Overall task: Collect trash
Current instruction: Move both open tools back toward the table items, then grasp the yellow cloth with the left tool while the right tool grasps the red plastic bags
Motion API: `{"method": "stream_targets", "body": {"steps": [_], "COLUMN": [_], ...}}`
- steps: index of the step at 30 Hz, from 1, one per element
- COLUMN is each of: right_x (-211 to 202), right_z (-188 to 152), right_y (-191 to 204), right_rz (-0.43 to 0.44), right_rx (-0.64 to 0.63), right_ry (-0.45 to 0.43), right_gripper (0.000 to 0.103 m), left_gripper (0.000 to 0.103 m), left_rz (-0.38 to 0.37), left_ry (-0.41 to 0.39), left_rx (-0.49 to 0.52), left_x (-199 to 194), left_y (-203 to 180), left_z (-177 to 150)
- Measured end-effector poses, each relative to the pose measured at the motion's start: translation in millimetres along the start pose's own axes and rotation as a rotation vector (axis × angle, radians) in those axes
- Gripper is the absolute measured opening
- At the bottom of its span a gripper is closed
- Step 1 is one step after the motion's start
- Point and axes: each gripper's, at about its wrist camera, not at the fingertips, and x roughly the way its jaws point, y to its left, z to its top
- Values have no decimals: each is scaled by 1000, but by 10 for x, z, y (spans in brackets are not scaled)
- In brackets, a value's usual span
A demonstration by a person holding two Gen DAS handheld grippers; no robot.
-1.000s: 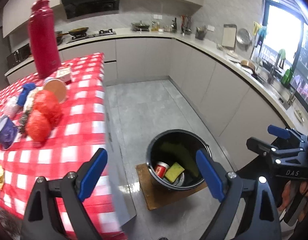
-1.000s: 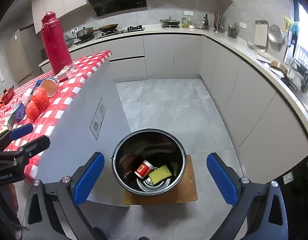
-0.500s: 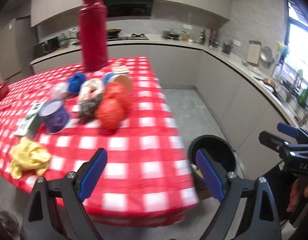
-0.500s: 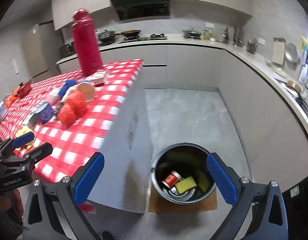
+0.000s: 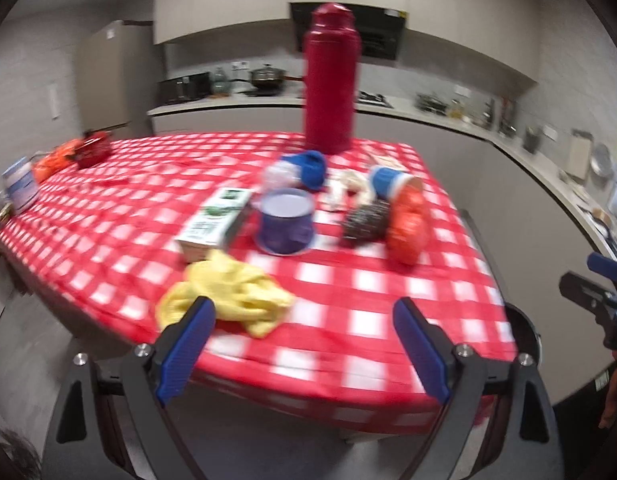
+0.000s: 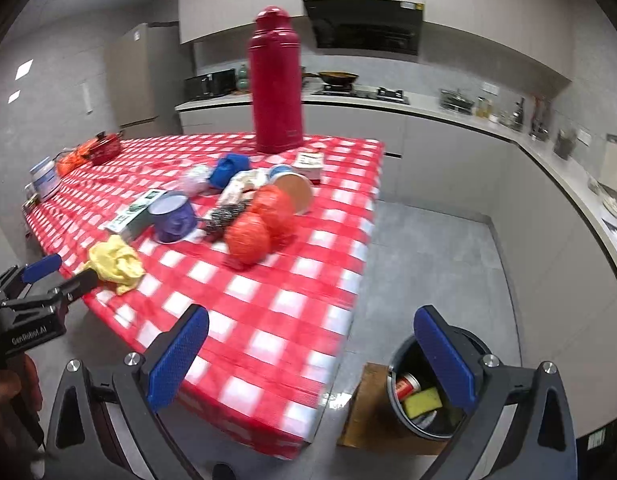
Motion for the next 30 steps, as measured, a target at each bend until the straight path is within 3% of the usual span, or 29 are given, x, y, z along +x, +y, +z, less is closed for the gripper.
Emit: {"method": "stream_targets", "body": {"steps": [13, 24, 30], "right_x": [402, 962, 1357], "right_z": [249, 363, 413], "right_y": [624, 742, 761], "right_rz": [39, -11, -53], "right_rx": [-22, 4, -5], "right_ry": [5, 47, 78], "right_gripper": [103, 103, 96], "left_gripper": [88, 85, 73], "left_rz": [73, 76, 41], "left_ry": [33, 78, 103], "left_rx": [-80, -87, -117], "left_x": [395, 833, 1041], "left_y": [709, 847, 856], "left_z": [-53, -72, -63]}}
